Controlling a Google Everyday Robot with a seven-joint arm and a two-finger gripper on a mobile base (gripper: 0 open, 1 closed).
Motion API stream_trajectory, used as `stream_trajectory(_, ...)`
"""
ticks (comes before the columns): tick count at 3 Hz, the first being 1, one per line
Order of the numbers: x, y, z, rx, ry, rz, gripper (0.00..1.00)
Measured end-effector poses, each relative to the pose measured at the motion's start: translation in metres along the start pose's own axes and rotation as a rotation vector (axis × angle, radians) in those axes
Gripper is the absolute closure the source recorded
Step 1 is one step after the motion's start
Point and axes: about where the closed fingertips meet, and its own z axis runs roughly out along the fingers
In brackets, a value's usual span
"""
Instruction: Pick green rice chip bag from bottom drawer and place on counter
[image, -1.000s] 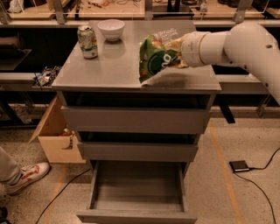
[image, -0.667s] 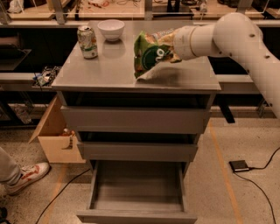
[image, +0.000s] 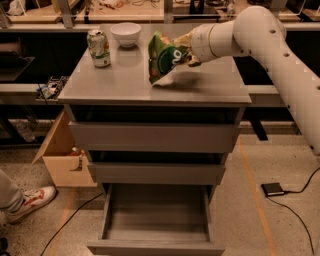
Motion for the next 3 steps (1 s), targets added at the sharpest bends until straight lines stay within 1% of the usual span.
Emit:
stream_trajectory(2, -0.004, 0.0013, 0.0059, -0.003, -0.01, 0.0, 0.12)
stream_trajectory(3, -0.0056, 0.0021, 0.0083, -0.005, -0.014, 0.0, 0.0)
